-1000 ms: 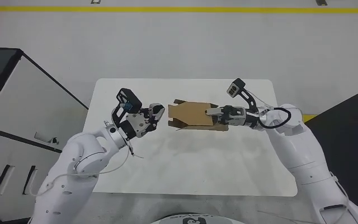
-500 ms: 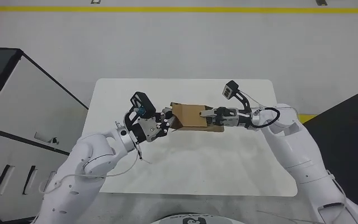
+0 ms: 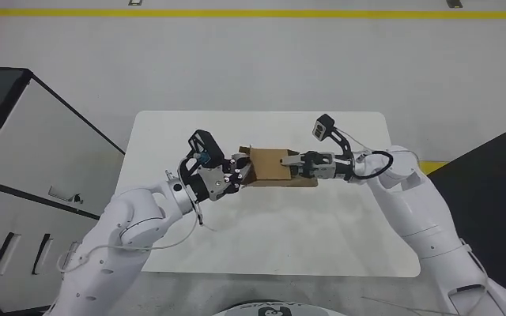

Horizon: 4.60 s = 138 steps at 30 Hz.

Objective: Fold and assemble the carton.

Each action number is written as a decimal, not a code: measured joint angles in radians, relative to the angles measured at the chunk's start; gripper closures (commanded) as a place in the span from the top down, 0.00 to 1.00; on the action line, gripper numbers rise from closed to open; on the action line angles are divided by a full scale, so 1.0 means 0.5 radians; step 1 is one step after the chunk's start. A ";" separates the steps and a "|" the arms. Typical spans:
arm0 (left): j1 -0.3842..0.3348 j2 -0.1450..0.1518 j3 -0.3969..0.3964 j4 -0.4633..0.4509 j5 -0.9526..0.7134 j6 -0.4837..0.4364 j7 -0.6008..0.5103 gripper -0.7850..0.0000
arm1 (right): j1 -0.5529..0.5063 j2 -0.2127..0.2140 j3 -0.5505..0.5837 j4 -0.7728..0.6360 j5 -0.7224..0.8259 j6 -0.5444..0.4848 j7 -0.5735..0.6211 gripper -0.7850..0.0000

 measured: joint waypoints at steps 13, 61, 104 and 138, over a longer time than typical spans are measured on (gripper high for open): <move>0.062 0.009 -0.164 0.020 -0.112 0.010 0.104 0.00 | 0.021 -0.002 0.103 0.161 0.336 -0.088 0.213 0.00; 0.087 -0.001 -0.174 -0.074 -0.310 -0.062 0.216 0.00 | 0.107 -0.096 -0.062 0.401 1.173 0.112 0.676 0.00; 0.018 -0.014 0.025 -0.206 -0.294 -0.167 0.192 0.00 | -0.003 -0.140 -0.023 0.293 1.099 0.171 0.511 0.00; -0.016 0.001 0.079 -0.204 -0.246 -0.280 0.048 0.00 | -0.028 -0.149 0.044 0.218 0.950 0.128 0.559 0.00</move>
